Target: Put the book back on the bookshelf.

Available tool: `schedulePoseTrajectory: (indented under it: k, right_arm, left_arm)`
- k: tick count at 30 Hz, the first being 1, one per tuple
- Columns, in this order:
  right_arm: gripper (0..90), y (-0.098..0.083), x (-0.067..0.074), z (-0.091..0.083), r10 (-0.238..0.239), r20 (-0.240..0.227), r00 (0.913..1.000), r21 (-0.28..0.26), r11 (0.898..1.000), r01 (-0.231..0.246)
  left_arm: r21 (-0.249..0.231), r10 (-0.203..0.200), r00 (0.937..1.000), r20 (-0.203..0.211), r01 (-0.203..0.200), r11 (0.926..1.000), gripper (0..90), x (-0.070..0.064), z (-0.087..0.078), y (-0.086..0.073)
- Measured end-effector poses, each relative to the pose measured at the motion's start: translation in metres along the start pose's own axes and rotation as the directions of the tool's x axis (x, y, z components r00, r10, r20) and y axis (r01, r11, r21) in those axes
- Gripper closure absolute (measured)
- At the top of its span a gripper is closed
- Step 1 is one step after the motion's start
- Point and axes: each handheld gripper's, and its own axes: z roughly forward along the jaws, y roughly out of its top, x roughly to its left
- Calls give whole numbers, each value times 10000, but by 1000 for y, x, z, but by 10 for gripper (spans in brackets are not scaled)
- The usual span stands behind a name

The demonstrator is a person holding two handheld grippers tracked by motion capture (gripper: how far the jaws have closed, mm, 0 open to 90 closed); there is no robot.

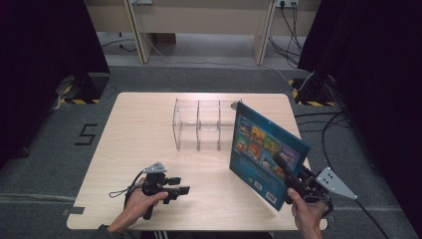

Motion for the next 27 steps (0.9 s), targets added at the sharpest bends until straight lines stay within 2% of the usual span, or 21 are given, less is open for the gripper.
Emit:
schedulePoseTrajectory:
  k: [2,3,5,6,7,9,10,11,12,13,15,16,17,18,19,20,21,24,27]
  right_arm:
    - [825,0,0,0,0,7,10000,2,10000,0]
    - [825,0,0,1,47,14,10000,26,10000,-47]
    - [825,0,0,1,57,26,10000,30,10000,-57]
    - [825,1,0,1,47,34,10000,24,10000,-47]
    - [825,1,0,1,47,34,10000,24,10000,-47]
    - [825,1,0,1,27,31,10000,28,10000,-27]
    - [825,1,0,1,16,37,10000,18,10000,-16]
    - [825,1,0,1,16,37,10000,18,10000,-16]
    - [825,1,0,1,42,44,10000,26,10000,-42]
    - [825,1,0,1,42,44,10000,26,10000,-42]
    - [825,1,0,2,75,70,9999,35,10000,-75]
    - [825,1,0,2,71,68,10000,16,10000,-71]
    - [825,1,0,2,71,68,10000,16,10000,-71]
    - [824,1,-1,1,96,86,9999,12,10000,-96]
    - [824,1,-1,1,96,86,9999,12,10000,-96]
    - [825,1,-1,1,106,85,9999,0,9999,-106]
    - [825,1,-1,1,107,86,9999,6,9999,-107]
    - [824,1,-1,2,93,83,9999,13,10000,-94]
    - [824,1,-1,2,114,89,9999,2,9999,-114]
  left_arm:
    - [112,239,9993,-286,-236,9997,364,1,0,0]
    - [186,454,9972,-598,-443,9988,346,2,0,0]
    - [235,533,9963,-672,-518,9984,331,2,0,0]
    - [382,913,9905,-1032,-878,9954,321,1,1,-1]
    - [382,913,9905,-1032,-878,9954,311,1,1,-1]
    - [545,1182,9850,-1258,-1121,9922,300,1,3,-2]
    - [661,1440,9776,-1532,-1353,9886,275,2,4,-2]
    - [661,1440,9776,-1532,-1353,9886,260,2,4,-2]
    - [851,1730,9692,-1756,-1601,9834,245,3,5,-3]
    - [851,1730,9692,-1756,-1601,9834,231,3,5,-3]
    - [978,1961,9587,-2057,-1793,9789,217,3,7,-3]
    - [1191,2213,9488,-2255,-1986,9728,180,3,8,-4]
    - [1191,2213,9488,-2255,-1986,9728,180,3,8,-4]
    - [1446,2438,9415,-2325,-2145,9660,179,4,10,-5]
    - [1446,2438,9415,-2325,-2145,9660,178,4,10,-5]
    - [1619,2558,9371,-2374,-2215,9616,178,5,11,-7]
    - [1710,2879,9226,-2569,-2497,9531,150,5,14,-9]
    - [1673,2865,9239,-2536,-2498,9537,141,5,14,-9]
    - [1605,3009,9242,-2354,-2684,9498,133,6,14,-11]
